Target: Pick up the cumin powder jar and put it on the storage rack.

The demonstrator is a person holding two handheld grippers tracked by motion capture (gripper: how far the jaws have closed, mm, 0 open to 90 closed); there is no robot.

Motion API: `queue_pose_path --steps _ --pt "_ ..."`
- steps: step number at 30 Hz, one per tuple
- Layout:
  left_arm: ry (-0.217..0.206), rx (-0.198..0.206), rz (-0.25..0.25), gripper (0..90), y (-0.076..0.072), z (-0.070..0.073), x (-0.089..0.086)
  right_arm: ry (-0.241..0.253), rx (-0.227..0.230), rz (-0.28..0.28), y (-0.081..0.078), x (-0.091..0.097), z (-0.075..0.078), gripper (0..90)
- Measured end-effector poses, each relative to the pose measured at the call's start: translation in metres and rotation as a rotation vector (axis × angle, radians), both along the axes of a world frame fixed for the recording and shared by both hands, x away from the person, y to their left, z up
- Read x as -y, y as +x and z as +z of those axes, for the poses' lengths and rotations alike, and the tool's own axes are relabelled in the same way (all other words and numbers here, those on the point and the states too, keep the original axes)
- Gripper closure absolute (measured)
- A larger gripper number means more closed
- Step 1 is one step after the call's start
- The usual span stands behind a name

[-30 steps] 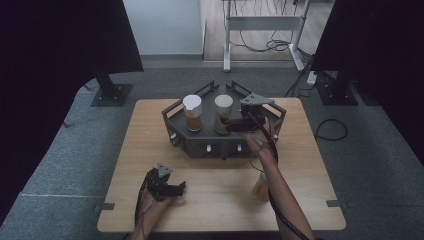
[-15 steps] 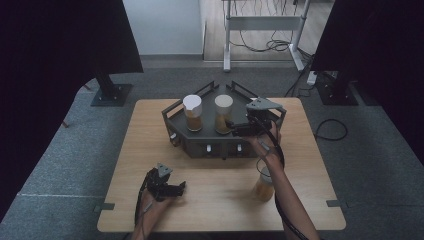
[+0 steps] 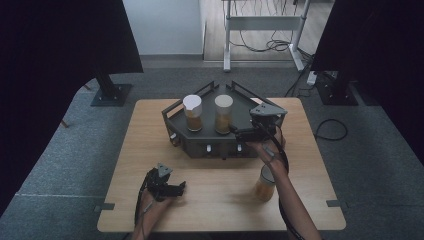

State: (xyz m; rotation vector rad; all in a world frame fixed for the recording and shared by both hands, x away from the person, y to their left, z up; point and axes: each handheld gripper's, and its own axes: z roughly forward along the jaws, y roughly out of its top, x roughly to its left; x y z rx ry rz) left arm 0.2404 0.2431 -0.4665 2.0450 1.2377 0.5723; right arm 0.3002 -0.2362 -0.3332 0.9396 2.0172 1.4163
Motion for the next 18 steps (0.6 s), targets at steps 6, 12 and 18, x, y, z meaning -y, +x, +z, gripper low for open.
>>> queue_pose_path --steps 6,12,18 --pt "0.0 0.0 0.0 1.5 0.0 0.0 0.0 0.007 0.008 -0.003 -0.007 0.006 -0.002 4.4" --pt "0.0 0.0 0.0 1.5 0.0 0.0 0.0 0.008 0.017 -0.008 -0.014 0.011 -0.003 4.5" --pt "0.0 0.0 0.0 1.5 0.0 0.0 0.0 0.012 0.016 -0.016 -0.018 0.017 -0.005 4.8"
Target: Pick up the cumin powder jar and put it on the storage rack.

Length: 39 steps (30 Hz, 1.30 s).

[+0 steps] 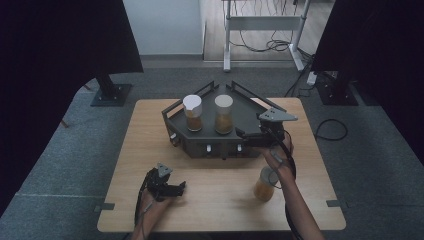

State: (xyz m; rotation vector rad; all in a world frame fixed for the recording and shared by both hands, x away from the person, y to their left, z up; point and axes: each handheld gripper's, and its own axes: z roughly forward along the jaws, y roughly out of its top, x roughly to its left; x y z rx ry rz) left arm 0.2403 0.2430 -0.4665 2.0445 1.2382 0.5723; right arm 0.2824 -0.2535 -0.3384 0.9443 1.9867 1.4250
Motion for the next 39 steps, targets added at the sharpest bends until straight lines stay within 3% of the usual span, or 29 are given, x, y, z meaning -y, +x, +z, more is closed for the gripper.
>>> queue_pose_path --steps 9,39 --pt "0.0 0.0 0.0 1.5 0.0 0.0 0.0 -0.002 -0.012 -0.017 -0.006 0.01 -0.006 5.2" --pt "0.0 0.0 0.001 1.6 0.0 0.0 0.0 0.006 0.017 -0.099 -0.04 0.041 -0.018 5.8"
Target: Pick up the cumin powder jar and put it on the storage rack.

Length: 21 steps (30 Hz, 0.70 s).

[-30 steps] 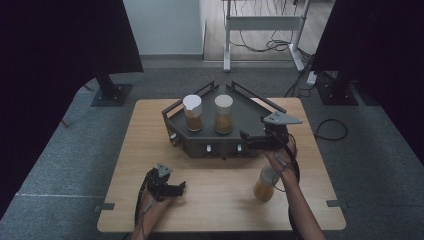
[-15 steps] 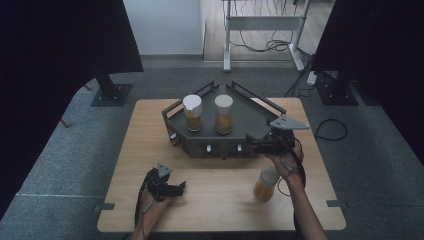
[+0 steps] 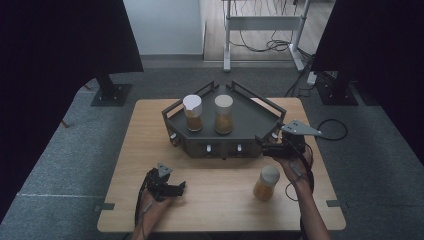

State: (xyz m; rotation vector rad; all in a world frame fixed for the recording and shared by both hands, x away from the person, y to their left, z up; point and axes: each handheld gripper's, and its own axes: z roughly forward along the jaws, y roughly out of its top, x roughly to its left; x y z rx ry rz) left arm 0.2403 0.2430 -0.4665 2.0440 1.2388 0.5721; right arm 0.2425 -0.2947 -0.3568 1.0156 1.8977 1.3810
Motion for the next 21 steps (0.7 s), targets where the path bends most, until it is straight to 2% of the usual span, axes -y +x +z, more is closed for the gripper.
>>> queue_pose_path --steps 21 --pt "0.0 0.0 0.0 1.6 0.0 0.0 0.0 0.015 -0.003 -0.073 -0.022 0.022 -0.015 5.8"
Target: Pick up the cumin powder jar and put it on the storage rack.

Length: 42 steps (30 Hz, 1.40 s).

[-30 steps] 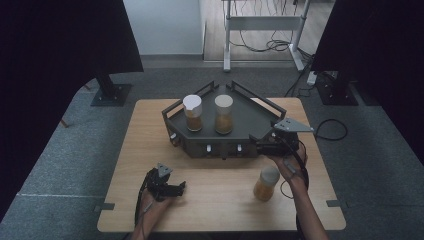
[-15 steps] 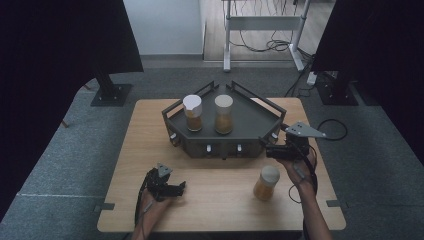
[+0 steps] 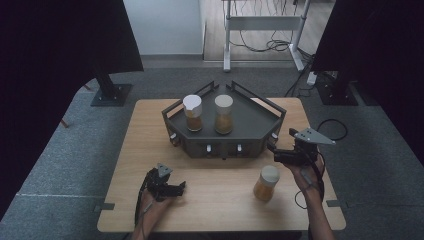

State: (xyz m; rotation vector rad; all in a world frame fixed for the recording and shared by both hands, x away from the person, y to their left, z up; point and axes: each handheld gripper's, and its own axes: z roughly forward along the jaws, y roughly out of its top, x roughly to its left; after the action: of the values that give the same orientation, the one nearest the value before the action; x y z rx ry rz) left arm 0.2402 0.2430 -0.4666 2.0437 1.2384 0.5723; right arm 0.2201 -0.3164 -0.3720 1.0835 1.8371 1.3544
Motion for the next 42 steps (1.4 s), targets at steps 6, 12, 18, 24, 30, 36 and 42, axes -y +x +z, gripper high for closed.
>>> queue_pose_path --steps 6,12,18,24,30,36,42 --pt "0.0 0.0 0.0 1.6 0.0 0.0 0.0 0.008 -0.004 -0.038 -0.006 0.005 -0.005 5.9" --pt "0.0 0.0 0.0 1.6 0.0 0.0 0.0 0.009 -0.009 -0.072 -0.012 0.01 -0.01 6.0" --pt "0.0 0.0 0.0 1.6 0.0 0.0 0.0 0.001 -0.018 -0.101 -0.016 0.015 -0.016 6.0" --pt "0.0 0.0 0.0 1.6 0.0 0.0 0.0 -0.003 -0.027 -0.12 -0.02 0.018 -0.022 6.0" --pt "0.0 0.0 0.0 1.6 0.0 0.0 0.0 -0.004 -0.032 -0.132 -0.022 0.02 -0.027 6.1" --pt "0.002 -0.001 -0.001 1.6 0.0 0.0 0.0 -0.016 -0.044 -0.155 -0.025 0.022 -0.036 6.2" --pt "0.002 -0.001 -0.001 1.6 0.0 0.0 0.0 -0.031 -0.058 -0.169 -0.026 0.022 -0.043 6.2"
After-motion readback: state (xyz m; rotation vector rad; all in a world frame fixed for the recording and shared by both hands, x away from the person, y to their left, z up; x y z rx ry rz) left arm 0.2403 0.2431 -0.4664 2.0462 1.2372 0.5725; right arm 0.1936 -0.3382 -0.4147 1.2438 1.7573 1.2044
